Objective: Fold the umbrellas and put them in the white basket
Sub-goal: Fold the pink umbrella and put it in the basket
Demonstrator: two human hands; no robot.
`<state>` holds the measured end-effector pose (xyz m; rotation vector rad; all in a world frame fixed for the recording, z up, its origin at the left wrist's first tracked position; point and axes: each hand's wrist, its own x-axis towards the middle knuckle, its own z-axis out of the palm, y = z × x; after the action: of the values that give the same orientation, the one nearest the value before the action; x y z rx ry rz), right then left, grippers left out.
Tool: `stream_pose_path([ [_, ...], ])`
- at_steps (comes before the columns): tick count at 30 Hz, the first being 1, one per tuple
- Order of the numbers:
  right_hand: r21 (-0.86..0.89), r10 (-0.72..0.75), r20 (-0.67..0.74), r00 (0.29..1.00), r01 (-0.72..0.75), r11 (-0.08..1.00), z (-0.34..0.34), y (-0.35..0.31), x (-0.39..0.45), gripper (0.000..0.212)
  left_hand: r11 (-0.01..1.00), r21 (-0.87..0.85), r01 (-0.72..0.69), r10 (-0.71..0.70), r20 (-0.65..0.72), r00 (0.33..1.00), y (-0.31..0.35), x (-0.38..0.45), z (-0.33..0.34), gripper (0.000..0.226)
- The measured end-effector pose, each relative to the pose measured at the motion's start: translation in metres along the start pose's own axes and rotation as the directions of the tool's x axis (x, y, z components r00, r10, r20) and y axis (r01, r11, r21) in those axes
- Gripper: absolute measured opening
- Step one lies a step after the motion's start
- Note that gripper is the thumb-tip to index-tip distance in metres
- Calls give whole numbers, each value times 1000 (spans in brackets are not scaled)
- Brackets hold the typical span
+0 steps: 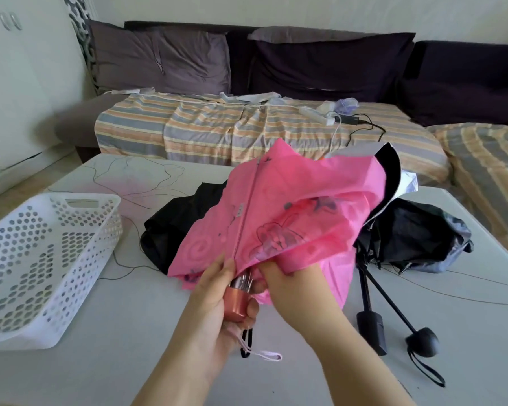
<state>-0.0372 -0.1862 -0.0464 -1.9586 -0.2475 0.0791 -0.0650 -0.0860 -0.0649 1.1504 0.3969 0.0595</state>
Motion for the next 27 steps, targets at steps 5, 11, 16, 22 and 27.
stream_pose_path([
  [5,108,66,86,994,-75,991,0,1,0,28,997,59,-50,51,-18,999,7,-1,-15,41],
  [11,168,140,185,973,-172,971,0,2,0,42,993,-115,-26,33,54,998,-9,-15,-4,18],
  [16,-19,143,170,975,-141,990,4,6,4,44,993,-69,-96,97,3,995,-11,-13,-7,26],
  [22,-83,56,157,986,-44,996,-11,2,-4,36,987,-92,-132,131,-21,991,-9,-12,-6,42],
  [27,393,74,-363,929,80,916,-26,6,-5,28,978,-97,-185,172,-126,977,-6,-7,-11,42],
])
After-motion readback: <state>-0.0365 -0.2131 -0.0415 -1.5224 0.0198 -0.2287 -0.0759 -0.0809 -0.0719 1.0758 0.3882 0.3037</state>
